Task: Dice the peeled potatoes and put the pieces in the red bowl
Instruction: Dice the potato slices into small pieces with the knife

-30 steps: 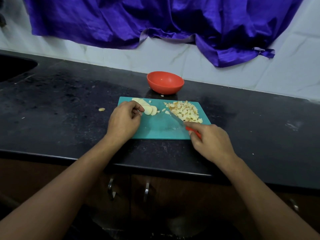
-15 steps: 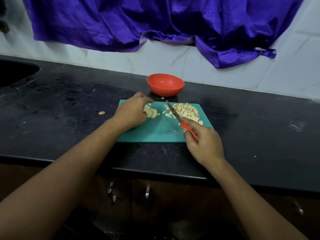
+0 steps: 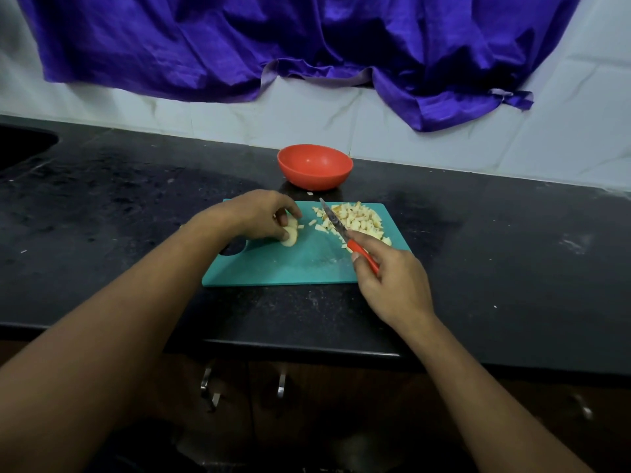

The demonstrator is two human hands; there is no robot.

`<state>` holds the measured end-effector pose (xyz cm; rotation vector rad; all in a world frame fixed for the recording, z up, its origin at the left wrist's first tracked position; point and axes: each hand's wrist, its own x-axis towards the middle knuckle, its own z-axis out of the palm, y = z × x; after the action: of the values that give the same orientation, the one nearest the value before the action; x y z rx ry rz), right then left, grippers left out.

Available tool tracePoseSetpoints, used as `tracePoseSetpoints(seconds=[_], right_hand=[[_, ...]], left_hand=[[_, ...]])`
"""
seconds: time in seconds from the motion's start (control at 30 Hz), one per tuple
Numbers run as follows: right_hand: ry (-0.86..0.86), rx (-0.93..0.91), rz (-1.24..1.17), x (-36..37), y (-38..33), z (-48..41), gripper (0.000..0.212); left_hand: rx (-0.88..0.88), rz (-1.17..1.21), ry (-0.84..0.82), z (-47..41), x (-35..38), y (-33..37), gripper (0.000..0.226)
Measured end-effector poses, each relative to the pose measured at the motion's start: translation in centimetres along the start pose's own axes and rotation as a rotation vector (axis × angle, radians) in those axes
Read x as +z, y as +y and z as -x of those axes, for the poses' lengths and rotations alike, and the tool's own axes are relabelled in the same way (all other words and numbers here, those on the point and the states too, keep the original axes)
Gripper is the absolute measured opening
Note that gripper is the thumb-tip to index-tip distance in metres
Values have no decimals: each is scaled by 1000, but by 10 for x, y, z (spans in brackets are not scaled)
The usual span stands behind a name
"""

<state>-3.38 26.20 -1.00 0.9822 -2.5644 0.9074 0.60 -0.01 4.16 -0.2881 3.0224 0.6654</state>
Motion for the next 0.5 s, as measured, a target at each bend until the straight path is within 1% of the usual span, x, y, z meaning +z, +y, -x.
tracePoseSetpoints(seconds=[0.1,0.27,0.33,0.5], right_hand=[[-8,8,-5,0,0,0,41],[-24,6,12,0,-1,0,41],[-24,9,21,-1,-2,0,41],[-21,-3,11,-3,-9,5,41]], left_hand=[[-18,129,15,10,3,-2,47],[-13,168,76,30,17,-2,23],[-14,188,139,36,22,-1,18],[46,300,389,45,45,-4,15]])
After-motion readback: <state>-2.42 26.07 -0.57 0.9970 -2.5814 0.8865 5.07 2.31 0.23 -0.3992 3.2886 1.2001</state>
